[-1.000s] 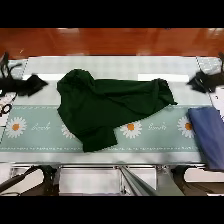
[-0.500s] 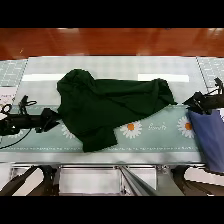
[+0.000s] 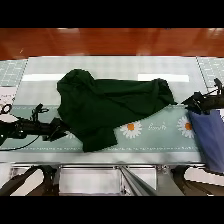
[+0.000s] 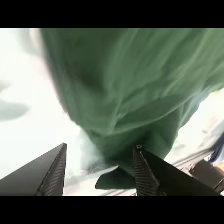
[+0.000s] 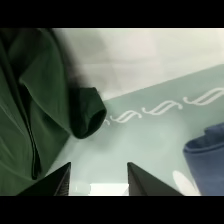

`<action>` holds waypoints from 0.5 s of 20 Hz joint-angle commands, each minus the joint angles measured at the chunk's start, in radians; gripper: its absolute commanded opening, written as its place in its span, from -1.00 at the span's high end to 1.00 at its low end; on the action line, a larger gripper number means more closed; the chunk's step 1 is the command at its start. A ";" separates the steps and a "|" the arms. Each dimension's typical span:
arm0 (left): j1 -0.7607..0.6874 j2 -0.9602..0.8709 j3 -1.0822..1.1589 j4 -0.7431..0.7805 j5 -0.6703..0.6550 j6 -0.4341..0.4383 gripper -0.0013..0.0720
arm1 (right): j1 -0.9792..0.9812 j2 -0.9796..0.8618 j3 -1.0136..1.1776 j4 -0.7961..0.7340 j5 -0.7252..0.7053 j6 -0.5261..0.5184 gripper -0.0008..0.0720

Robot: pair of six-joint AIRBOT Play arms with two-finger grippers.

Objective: Fold the shirts.

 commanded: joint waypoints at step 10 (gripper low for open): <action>-0.188 -0.190 0.002 -0.079 0.177 -0.001 0.91 | 0.003 -0.010 -0.001 0.034 -0.067 -0.013 -0.14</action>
